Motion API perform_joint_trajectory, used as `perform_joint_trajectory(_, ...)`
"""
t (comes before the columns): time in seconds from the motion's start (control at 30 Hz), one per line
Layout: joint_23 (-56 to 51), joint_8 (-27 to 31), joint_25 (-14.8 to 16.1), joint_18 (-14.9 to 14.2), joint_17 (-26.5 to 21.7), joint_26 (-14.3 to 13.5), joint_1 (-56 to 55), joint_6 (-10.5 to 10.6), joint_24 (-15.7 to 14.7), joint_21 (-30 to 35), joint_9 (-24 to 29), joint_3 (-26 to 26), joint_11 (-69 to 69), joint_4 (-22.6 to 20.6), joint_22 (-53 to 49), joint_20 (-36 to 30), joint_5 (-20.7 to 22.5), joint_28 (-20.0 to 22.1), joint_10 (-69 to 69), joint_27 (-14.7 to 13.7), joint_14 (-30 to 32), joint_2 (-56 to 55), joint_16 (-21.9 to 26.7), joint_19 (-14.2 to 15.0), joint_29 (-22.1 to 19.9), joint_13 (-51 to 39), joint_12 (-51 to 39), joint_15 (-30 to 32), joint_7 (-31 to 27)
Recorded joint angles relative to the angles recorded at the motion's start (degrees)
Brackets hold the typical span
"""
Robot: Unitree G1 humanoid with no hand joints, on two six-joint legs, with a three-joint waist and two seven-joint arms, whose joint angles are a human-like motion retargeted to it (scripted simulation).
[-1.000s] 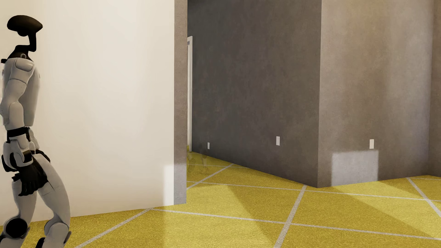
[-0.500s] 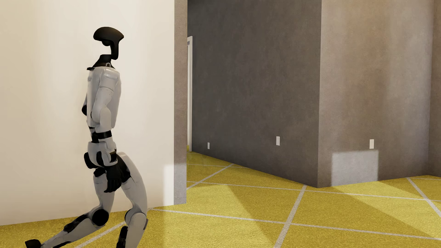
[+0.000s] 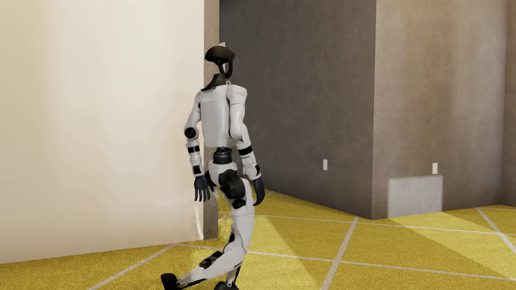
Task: Avoid the corner
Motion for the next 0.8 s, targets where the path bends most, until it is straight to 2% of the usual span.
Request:
perform_joint_trajectory(0.03, 0.2, 0.0, 0.0, 0.0, 0.0, 0.0, 5.8, 0.5, 0.0, 1.2, 0.6, -3.0, 6.6, 0.1, -0.9, 0.5, -0.4, 0.0, -1.8, 0.0, -4.3, -5.1, 0.1, 0.0, 0.0, 1.1, -1.2, -9.5, 0.0)
perform_joint_trajectory(0.07, 1.2, 0.0, 0.0, 0.0, -0.5, 0.0, 11.2, 2.3, 0.0, 2.1, 0.8, -6.6, 8.5, 1.1, -2.1, -0.2, 0.4, 0.0, -4.1, 0.0, -8.2, -10.5, 0.3, 0.0, 0.0, 2.1, -3.0, -15.9, 0.0)
perform_joint_trajectory(0.1, 2.2, 0.0, 0.0, 0.0, -0.6, 0.0, 15.4, 3.8, 0.0, 1.0, 0.1, -10.4, 5.4, 1.8, -2.8, 0.2, 0.6, 0.0, -6.2, 0.0, -12.4, -15.6, 0.2, 0.0, 0.0, 3.4, -5.2, -18.9, 0.0)
perform_joint_trajectory(0.13, 2.0, 0.0, 0.0, 0.0, -1.1, 0.0, 21.3, 4.9, 0.0, 1.8, 0.2, -13.9, -1.9, 2.8, -4.9, -1.8, 0.5, 0.0, -9.3, 0.0, -17.1, -18.3, 1.4, 0.0, 0.0, 5.0, -7.3, -19.2, 0.0)
perform_joint_trajectory(0.2, 3.4, 0.0, 0.0, 0.0, -2.1, 0.0, 30.6, 6.9, 0.0, 1.1, -0.1, -17.9, -21.0, 4.8, -7.2, 0.8, 0.1, 0.0, -14.2, 0.0, -25.6, -22.8, 2.2, 0.0, 0.0, 6.8, -11.2, -15.5, 0.0)
perform_joint_trajectory(0.27, 5.0, 0.0, 0.0, 0.0, -2.5, 0.0, 36.2, 7.2, 0.0, 2.4, -1.9, -20.3, -39.2, 5.4, -8.7, 5.8, -0.3, 0.0, -15.8, 0.0, -32.6, -25.8, 3.1, 0.0, 0.0, 7.0, -14.8, -5.5, 0.0)
perform_joint_trajectory(0.3, 5.8, 0.0, 0.0, 0.0, -2.6, 0.0, 38.1, 7.7, 0.0, 2.1, -2.8, -20.3, -62.9, 5.3, -8.9, 8.2, -0.4, 0.0, -15.7, 0.0, -33.4, -28.1, 3.0, 0.0, 0.0, 7.1, -16.0, -0.1, 0.0)
perform_joint_trajectory(0.33, 5.8, 0.0, 0.0, 0.0, -2.9, 0.0, 39.7, 8.1, 0.0, 3.1, -2.8, -21.8, -43.6, 6.5, -10.4, 8.6, -0.4, 0.0, -14.5, 0.0, -32.0, -30.4, 3.9, 0.0, 0.0, 7.0, -16.6, -4.7, 0.0)
perform_joint_trajectory(0.37, 6.6, 0.0, 0.0, 0.0, -3.1, 0.0, 42.1, 9.0, 0.0, 4.1, -2.1, -23.4, -38.3, 8.2, -11.9, 11.8, 1.3, 0.0, -12.1, 0.0, -28.5, -31.5, 4.0, 0.0, 0.0, 6.6, -15.4, -4.1, 0.0)
perform_joint_trajectory(0.4, 7.7, 0.0, 0.0, 0.0, -3.0, 0.0, 41.4, 10.1, 0.0, 4.4, -3.0, -24.5, -33.2, 9.9, -11.1, 13.4, 2.5, 0.0, -6.1, 0.0, -21.2, -32.7, 2.9, 0.0, 0.0, 6.6, -14.2, -1.2, 0.0)
perform_joint_trajectory(0.43, 9.1, 0.0, 0.0, 0.0, -2.9, 0.0, 39.3, 11.9, 0.0, 4.3, -2.7, -24.8, -28.5, 12.5, -9.2, 14.0, 5.4, 0.0, 4.2, 0.0, -9.5, -30.9, 1.1, 0.0, 0.0, 6.5, -12.3, -3.3, 0.0)
perform_joint_trajectory(0.47, 9.5, 0.0, 0.0, 0.0, -2.5, 0.0, 32.6, 11.7, 0.0, 3.2, -2.7, -23.4, -27.8, 12.2, -8.3, 13.1, 7.3, 0.0, 19.0, 0.0, -0.2, -28.8, 0.4, 0.0, 0.0, 5.7, -10.7, -6.4, 0.0)
perform_joint_trajectory(0.5, 8.2, 0.0, 0.0, 0.0, -2.1, 0.0, 25.7, 12.1, 0.0, 1.6, -1.5, -22.2, -28.4, 13.2, -7.1, 11.5, 9.6, 0.0, 33.7, 0.0, -0.1, -24.7, -0.3, 0.0, 0.0, 5.4, -10.1, -9.2, 0.0)
perform_joint_trajectory(0.53, 6.5, 0.0, 0.0, 0.0, -2.2, 0.0, 18.9, 11.2, 0.0, 2.1, -0.5, -20.0, -30.4, 13.0, -6.1, 7.4, 9.0, 0.0, 41.9, 0.0, -3.7, -19.3, -0.4, 0.0, 0.0, 4.5, -10.0, -10.5, 0.0)
perform_joint_trajectory(0.57, 4.1, 0.0, 0.0, 0.0, -2.1, 0.0, 12.9, 9.4, 0.0, 1.9, -0.4, -16.5, -32.7, 11.4, -4.8, 7.4, 7.7, 0.0, 42.3, 0.0, -4.4, -14.6, -1.5, 0.0, 0.0, 4.1, -8.5, -11.1, 0.0)
perform_joint_trajectory(0.6, 1.6, 0.0, 0.0, 0.0, -2.3, 0.0, 7.9, 8.0, 0.0, 2.4, 0.2, -12.5, -35.1, 11.0, -7.9, 6.1, 7.5, 0.0, 36.3, 0.0, -2.4, -10.7, -0.2, 0.0, 0.0, 2.8, -5.8, -11.9, 0.0)
perform_joint_trajectory(0.63, -0.6, 0.0, 0.0, 0.0, -3.1, 0.0, 4.9, 7.3, 0.0, 2.6, 0.7, -9.6, -37.1, 10.2, -2.8, 3.1, 6.2, 0.0, 24.6, 0.0, 2.6, -5.9, -1.1, 0.0, 0.0, 1.8, -5.5, -12.7, 0.0)
perform_joint_trajectory(0.67, -3.2, 0.0, 0.0, 0.0, -3.2, 0.0, 1.6, 7.0, 0.0, 1.1, -0.1, -6.9, -39.5, 10.2, -1.3, 5.3, 6.3, 0.0, 11.2, 0.0, 5.1, -2.6, -1.7, 0.0, 0.0, 1.1, -3.7, -13.8, 0.0)
perform_joint_trajectory(0.7, -5.4, 0.0, 0.0, 0.0, -3.7, 0.0, 0.9, 6.8, 0.0, 0.1, -0.6, -5.3, -41.8, 9.6, 0.2, 5.6, 6.1, 0.0, -2.8, 0.0, -0.8, 2.1, -1.6, 0.0, 0.0, 0.7, -2.4, -15.6, 0.0)
perform_joint_trajectory(0.73, -7.4, 0.0, 0.0, 0.0, -4.4, 0.0, 1.1, 7.5, 0.0, -1.9, -1.6, -4.5, -43.5, 9.1, 0.5, 3.9, 7.2, 0.0, -10.2, 0.0, -21.0, 5.7, -1.3, 0.0, 0.0, 0.0, -1.4, -18.0, 0.0)
perform_joint_trajectory(0.77, -8.9, 0.0, 0.0, 0.0, -5.2, 0.0, -0.2, 7.9, 0.0, -3.6, -3.1, -3.9, -43.6, 9.6, 0.5, 2.6, 7.5, 0.0, -30.6, 0.0, -4.7, 7.6, -0.7, 0.0, 0.0, -0.2, -0.1, -21.3, 0.0)
perform_joint_trajectory(0.8, -8.9, 0.0, 0.0, 0.0, -5.5, 0.0, -1.3, 8.3, 0.0, -5.1, -3.5, -3.2, -43.4, 9.6, 1.1, 1.4, 8.4, 0.0, -32.2, 0.0, -2.5, 9.3, -0.4, 0.0, 0.0, -0.6, 1.0, -23.4, 0.0)
